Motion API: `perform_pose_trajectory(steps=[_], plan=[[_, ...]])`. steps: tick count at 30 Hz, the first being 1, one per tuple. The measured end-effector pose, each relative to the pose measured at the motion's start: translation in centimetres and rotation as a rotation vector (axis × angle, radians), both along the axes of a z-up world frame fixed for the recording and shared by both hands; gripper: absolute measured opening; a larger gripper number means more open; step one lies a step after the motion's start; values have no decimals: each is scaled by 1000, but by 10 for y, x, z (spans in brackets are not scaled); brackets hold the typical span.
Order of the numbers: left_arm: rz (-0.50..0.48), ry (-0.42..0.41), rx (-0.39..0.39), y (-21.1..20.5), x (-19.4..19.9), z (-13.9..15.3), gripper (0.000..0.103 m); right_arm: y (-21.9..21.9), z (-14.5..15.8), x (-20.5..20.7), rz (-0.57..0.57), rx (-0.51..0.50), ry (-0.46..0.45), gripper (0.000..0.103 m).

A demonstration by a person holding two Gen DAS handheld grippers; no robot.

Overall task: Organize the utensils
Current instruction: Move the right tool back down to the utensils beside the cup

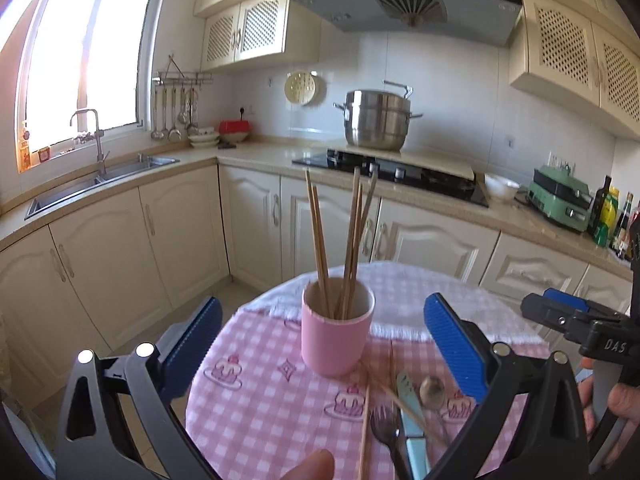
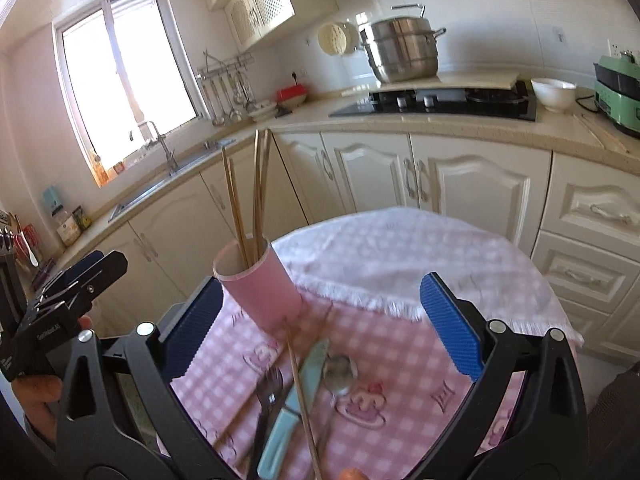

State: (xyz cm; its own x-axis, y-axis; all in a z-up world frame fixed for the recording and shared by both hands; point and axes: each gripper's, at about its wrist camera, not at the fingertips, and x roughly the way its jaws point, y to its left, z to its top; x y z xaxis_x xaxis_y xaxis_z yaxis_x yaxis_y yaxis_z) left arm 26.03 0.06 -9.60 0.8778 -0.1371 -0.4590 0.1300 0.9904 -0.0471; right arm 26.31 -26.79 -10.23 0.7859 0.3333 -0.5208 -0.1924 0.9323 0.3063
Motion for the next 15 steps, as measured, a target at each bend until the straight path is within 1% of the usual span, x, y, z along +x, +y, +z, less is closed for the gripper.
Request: perform_pose_trajectory(steps=[6,13,15], plan=[[-13,76,11,-1,2,-24,99,-3,-24,-6,28,-19,83,97],[-13,168,12,4,7,-54,99,2,-37,-7,60,-41,129,97],[-17,191,24,3,9,-62,99,4,-42,-6,70,-47,151,97]])
